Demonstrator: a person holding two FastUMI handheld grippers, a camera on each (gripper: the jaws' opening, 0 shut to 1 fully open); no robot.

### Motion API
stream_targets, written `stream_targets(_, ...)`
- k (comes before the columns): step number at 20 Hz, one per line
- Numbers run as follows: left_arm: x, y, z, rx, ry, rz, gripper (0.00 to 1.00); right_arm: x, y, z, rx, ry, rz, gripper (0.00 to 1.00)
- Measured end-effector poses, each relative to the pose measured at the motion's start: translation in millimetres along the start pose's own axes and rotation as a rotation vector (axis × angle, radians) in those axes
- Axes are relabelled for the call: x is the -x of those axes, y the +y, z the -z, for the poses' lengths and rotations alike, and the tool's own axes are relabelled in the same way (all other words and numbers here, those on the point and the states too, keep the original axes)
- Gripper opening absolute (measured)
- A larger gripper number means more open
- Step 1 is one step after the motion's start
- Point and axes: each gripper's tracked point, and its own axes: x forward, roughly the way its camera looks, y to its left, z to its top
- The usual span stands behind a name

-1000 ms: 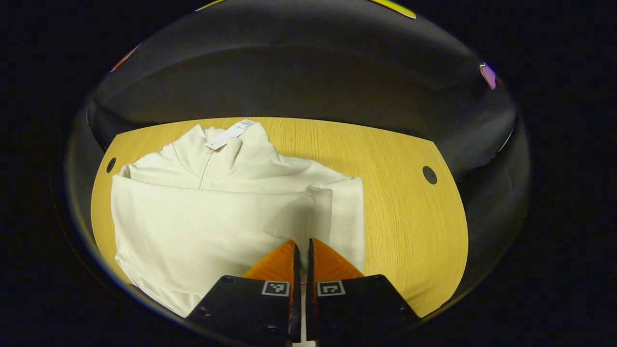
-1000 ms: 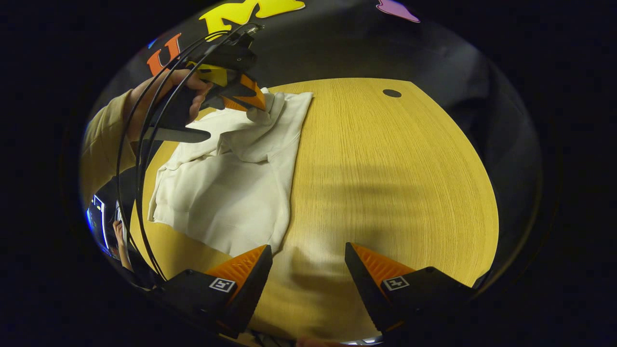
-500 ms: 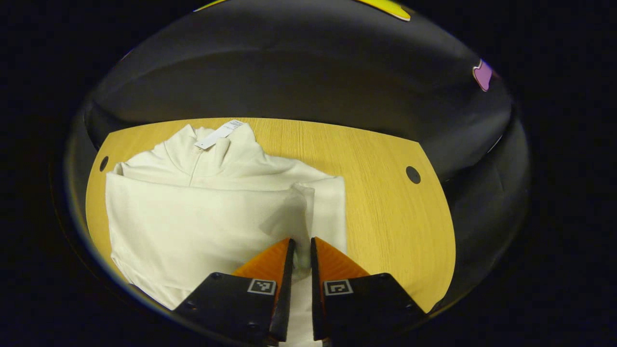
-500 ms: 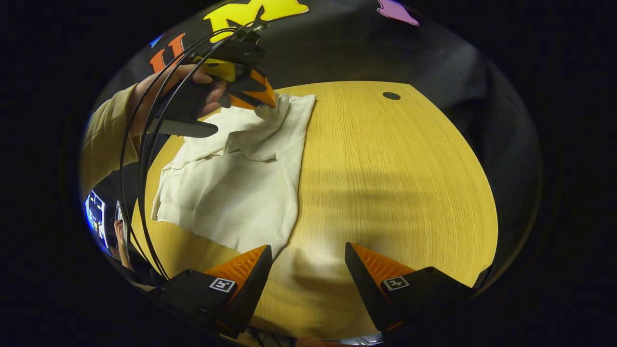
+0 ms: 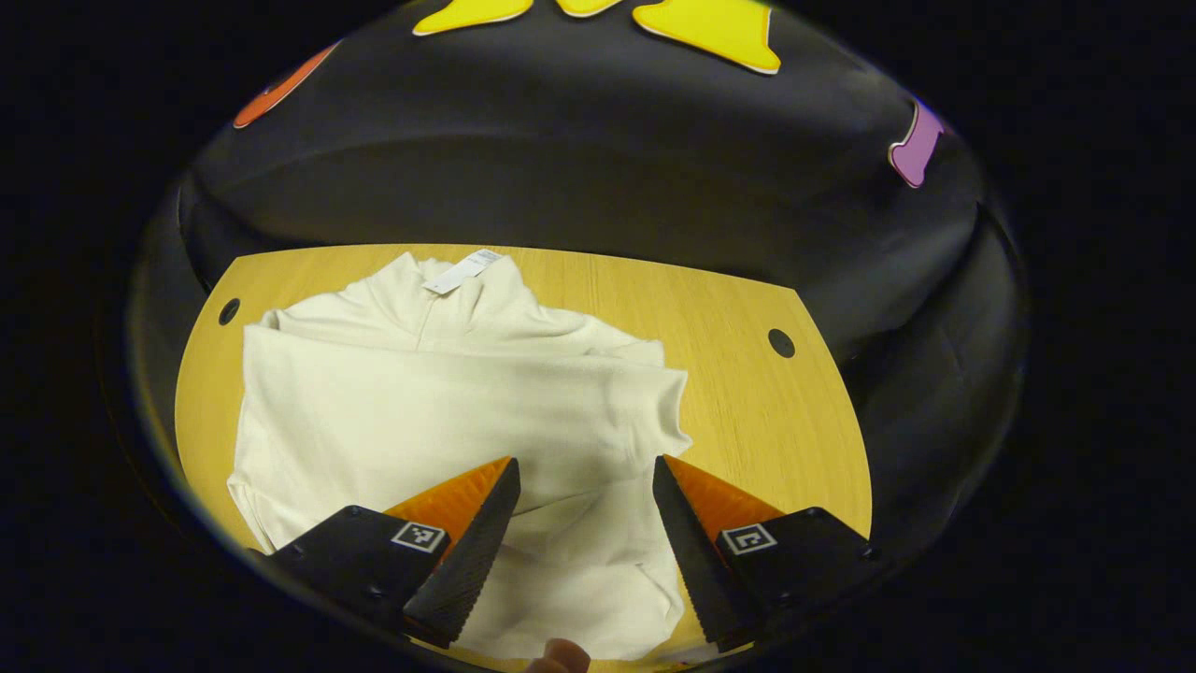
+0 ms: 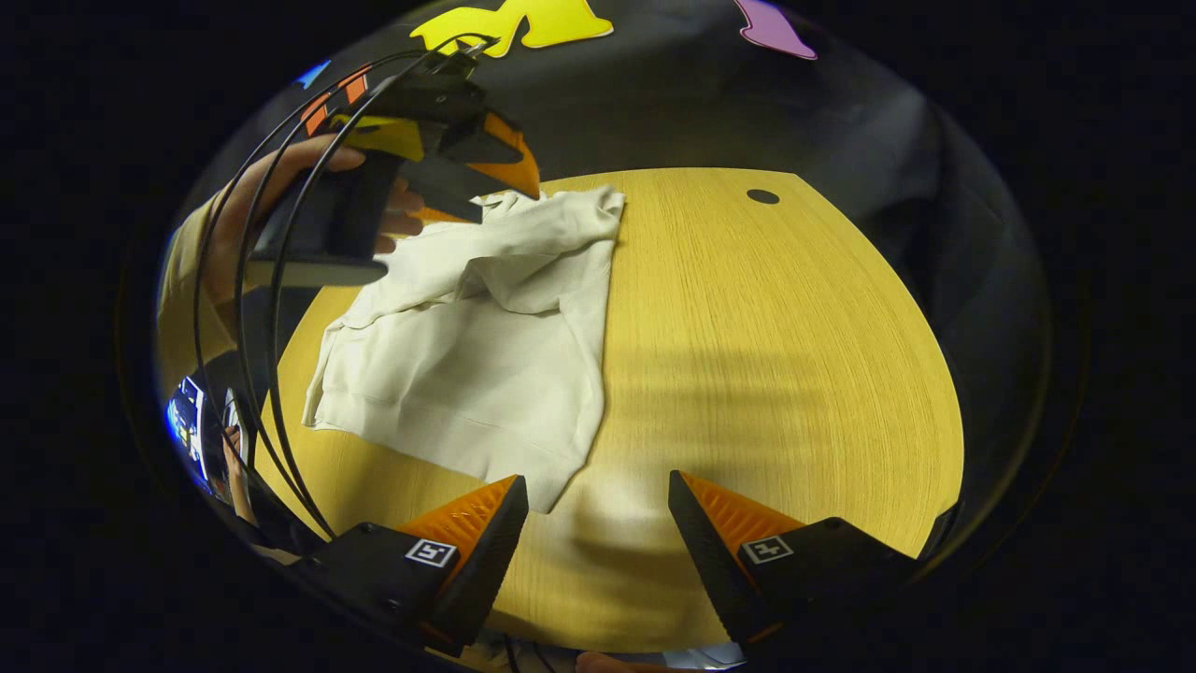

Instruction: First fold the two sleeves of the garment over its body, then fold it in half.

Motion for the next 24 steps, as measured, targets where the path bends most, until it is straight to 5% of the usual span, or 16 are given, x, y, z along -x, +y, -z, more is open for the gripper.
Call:
stream_targets(4, 31.5, 54.3, 35.6, 0.064, -0.003, -0.042, 0.99, -6.1, 16.6, -2.6, 0.016, 0.002, 0.004, 0.94)
stream_targets(14, 139.2, 208.7, 140.5, 0.194, 0.013, -0.269, 0.99, -39.7, 50.9, 14.6, 0.080, 0.070, 0.017, 0.94)
stream_targets(19, 200.6, 246.4, 176.7, 0.241, 0.001, -0.346, 0.99, -44.8, 52.2, 17.2, 0.122, 0.084, 0.045, 0.95)
stream_targets(24, 237.5, 249.4, 215.7, 0.266, 0.085, -0.342, 1.00, -56.8, 44.7, 17.5, 0.083, 0.120, 0.096, 0.94)
